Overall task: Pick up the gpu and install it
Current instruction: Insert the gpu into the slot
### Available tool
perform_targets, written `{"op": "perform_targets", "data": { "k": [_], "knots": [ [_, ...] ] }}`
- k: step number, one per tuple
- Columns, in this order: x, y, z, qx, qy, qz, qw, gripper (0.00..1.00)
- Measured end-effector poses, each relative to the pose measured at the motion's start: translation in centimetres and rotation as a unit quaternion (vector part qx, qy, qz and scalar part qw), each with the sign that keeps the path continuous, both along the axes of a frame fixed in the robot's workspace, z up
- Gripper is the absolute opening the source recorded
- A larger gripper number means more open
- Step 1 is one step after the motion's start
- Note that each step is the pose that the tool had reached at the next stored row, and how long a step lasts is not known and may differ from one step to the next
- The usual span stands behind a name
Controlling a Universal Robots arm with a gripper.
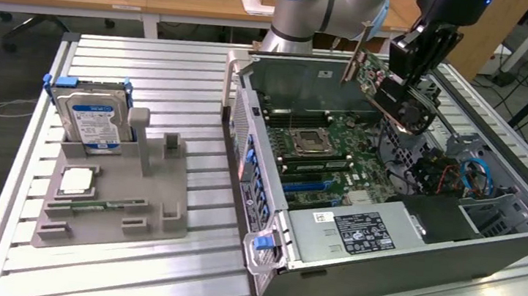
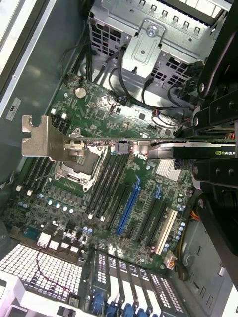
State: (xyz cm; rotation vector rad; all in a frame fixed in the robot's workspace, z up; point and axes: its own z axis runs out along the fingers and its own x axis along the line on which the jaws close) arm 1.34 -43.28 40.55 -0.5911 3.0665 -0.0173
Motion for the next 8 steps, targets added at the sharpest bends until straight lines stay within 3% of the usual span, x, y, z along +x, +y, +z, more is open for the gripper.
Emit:
{"op": "perform_targets", "data": {
  "k": [8],
  "knots": [
    [0.12,0.0,0.0,0.0,0.0,0.005,1.0,0.26]
  ]
}}
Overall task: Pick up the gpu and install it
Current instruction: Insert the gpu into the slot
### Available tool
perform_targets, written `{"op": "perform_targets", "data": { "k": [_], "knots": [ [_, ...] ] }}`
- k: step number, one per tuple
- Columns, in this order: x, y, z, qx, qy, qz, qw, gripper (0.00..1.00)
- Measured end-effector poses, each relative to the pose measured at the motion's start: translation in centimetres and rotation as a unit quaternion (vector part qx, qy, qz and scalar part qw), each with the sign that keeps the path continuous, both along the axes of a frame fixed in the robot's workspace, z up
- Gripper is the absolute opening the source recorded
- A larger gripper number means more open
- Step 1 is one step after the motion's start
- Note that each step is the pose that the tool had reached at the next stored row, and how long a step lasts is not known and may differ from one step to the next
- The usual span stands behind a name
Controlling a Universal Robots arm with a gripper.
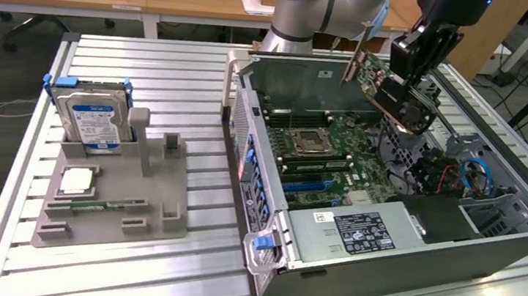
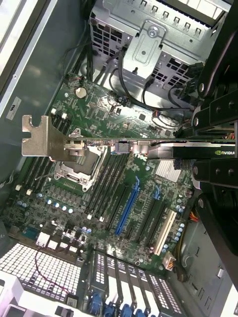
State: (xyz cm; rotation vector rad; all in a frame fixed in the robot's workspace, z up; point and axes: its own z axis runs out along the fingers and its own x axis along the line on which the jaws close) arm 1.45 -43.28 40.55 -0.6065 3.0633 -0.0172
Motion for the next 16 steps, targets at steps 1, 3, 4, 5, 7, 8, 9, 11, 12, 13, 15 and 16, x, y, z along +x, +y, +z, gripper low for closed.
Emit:
{"op": "perform_targets", "data": {
  "k": [1,3,4,5,7,8,9,11,12,13,15,16],
  "knots": [
    [0.02,0.0,0.0,0.0,0.0,0.001,1.0,0.26],
    [0.05,0.0,0.0,0.0,0.0,0.002,1.0,0.26],
    [0.07,0.0,0.0,0.0,0.0,0.002,1.0,0.26],
    [0.08,0.0,0.0,0.0,0.0,0.003,1.0,0.26],
    [0.11,0.0,0.0,0.0,0.0,0.004,1.0,0.26],
    [0.13,0.0,0.0,0.0,0.0,0.005,1.0,0.26],
    [0.14,0.0,0.0,0.0,0.0,0.006,1.0,0.26],
    [0.18,0.0,0.0,0.0,0.0,0.007,1.0,0.26],
    [0.2,0.0,0.0,0.0,0.0,0.008,1.0,0.26],
    [0.21,0.0,0.0,0.0,0.0,0.008,1.0,0.26],
    [0.24,0.0,0.0,0.0,0.0,0.01,1.0,0.26],
    [0.25,0.0,0.0,0.0,0.0,0.01,0.9999,0.26]
  ]
}}
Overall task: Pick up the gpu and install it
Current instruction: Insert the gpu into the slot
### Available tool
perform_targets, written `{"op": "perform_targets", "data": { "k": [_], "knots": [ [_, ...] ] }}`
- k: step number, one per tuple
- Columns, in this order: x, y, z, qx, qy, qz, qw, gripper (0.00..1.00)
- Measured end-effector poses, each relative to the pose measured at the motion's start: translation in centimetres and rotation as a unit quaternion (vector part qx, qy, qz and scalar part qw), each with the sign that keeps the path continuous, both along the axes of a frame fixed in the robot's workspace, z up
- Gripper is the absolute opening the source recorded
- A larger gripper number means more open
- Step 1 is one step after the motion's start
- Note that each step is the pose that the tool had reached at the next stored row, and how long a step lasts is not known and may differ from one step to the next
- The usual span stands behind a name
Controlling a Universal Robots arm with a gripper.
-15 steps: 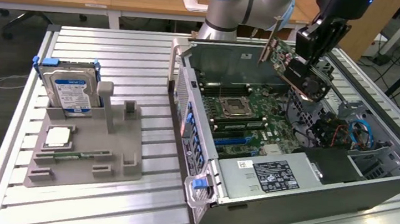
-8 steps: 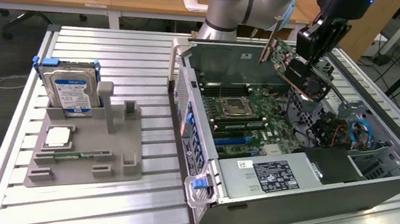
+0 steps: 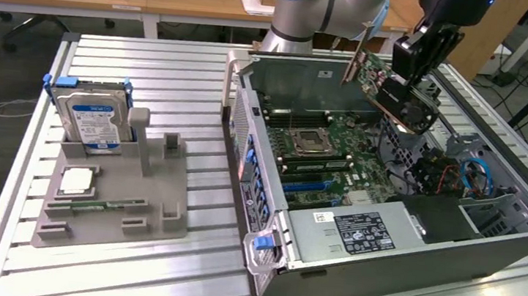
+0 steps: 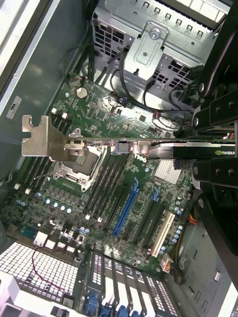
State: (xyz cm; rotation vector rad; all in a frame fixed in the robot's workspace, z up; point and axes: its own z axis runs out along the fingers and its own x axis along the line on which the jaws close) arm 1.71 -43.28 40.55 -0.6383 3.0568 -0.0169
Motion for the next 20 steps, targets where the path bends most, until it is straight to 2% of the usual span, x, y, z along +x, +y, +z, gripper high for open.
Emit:
{"op": "perform_targets", "data": {
  "k": [20],
  "knots": [
    [0.17,0.0,0.0,0.0,0.0,0.013,0.9999,0.26]
  ]
}}
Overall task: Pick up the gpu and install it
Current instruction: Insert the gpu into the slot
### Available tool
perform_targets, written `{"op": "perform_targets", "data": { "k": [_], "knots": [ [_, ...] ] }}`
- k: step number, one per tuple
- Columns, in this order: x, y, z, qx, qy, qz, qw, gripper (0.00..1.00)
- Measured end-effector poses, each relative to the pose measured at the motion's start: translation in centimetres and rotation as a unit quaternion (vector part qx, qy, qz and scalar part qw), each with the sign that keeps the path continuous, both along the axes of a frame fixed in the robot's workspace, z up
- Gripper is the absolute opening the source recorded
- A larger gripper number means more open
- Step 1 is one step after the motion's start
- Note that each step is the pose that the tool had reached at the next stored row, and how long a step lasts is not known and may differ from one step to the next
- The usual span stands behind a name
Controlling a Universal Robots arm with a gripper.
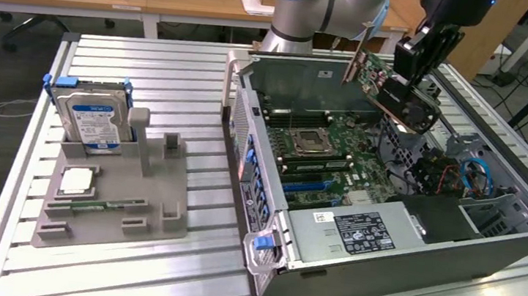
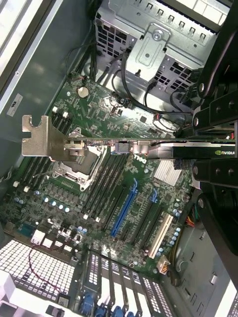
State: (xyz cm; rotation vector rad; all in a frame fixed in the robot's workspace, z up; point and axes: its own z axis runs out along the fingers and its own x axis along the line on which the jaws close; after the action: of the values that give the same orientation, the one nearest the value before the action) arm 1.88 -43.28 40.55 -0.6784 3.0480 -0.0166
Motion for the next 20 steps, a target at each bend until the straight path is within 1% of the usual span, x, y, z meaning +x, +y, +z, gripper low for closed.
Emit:
{"op": "perform_targets", "data": {
  "k": [9,11,20],
  "knots": [
    [0.04,0.0,0.0,0.0,0.0,0.004,1.0,0.26],
    [0.06,0.0,0.0,0.0,0.0,0.015,0.9999,0.26],
    [0.07,0.0,0.0,0.0,0.0,0.019,0.9998,0.26]
  ]
}}
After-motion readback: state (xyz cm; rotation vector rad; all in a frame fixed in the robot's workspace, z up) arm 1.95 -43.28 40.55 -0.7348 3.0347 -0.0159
